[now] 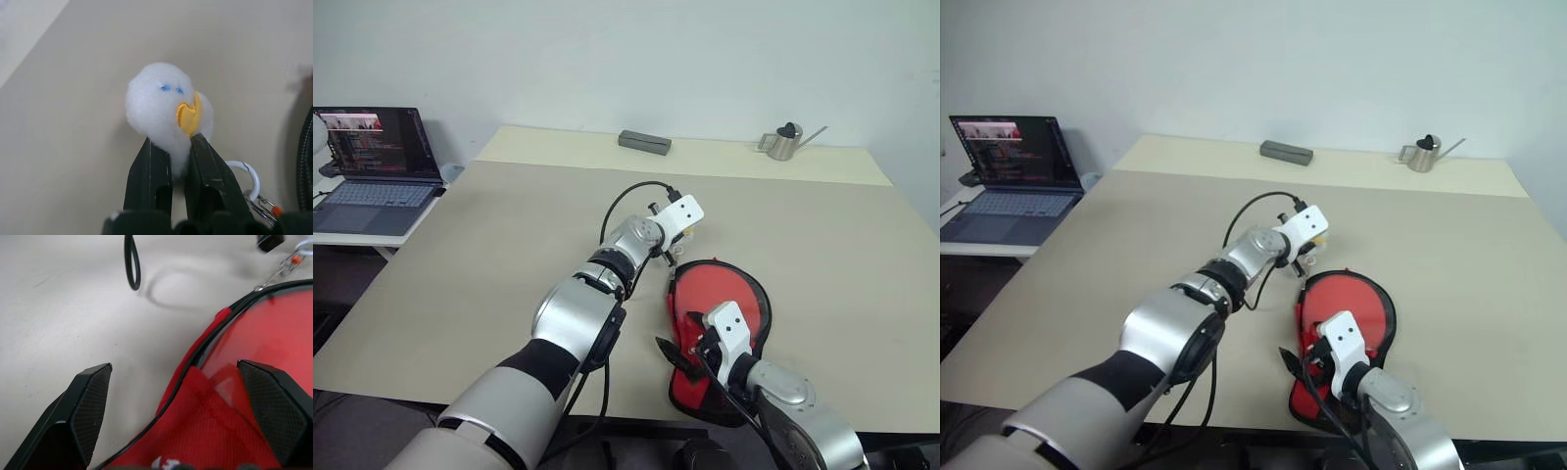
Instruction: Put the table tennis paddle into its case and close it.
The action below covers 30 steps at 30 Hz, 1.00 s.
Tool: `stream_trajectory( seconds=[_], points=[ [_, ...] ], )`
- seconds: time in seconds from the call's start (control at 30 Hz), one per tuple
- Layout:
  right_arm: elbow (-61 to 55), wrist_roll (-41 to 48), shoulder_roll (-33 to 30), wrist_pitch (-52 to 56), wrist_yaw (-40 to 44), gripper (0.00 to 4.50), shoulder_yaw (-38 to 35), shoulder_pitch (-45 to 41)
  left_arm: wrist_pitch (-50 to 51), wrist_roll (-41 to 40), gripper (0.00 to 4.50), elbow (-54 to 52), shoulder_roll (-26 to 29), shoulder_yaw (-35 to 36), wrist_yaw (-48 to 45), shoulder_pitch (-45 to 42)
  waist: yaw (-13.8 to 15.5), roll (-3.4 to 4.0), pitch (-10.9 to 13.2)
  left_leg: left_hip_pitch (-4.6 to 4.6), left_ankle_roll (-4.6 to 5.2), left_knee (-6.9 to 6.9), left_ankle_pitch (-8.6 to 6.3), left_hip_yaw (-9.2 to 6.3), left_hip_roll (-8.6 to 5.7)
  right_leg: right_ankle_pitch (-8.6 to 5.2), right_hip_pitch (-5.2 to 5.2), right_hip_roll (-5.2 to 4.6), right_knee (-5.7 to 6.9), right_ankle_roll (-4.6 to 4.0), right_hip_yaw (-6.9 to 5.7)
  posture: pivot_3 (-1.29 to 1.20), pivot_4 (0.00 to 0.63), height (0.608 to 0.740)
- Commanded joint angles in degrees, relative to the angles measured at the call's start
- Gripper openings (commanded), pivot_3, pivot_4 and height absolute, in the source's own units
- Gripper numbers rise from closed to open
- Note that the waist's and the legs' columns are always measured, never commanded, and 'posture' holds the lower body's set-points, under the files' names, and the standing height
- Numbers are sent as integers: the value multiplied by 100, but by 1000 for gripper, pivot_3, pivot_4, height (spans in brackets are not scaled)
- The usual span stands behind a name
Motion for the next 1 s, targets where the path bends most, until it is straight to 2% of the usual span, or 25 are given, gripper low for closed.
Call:
stream_trajectory(
  seconds=[0.03,1.0],
  points=[
    [587,89,-99,756,-6,4500,388,498,-241,-105,74,-463,107,185,627,-680,0,0,0,0,0,0,0,0,0,0,0,0,0,0,0,0,150,740],
    [1,188,-239,854,-357,4500,603,1197,-97,30,72,-425,200,205,1252,-763,-33,-3,3,-6,-2,-3,-1,0,4,-3,-10,2,3,-2,-2,0,150,740]
  ],
)
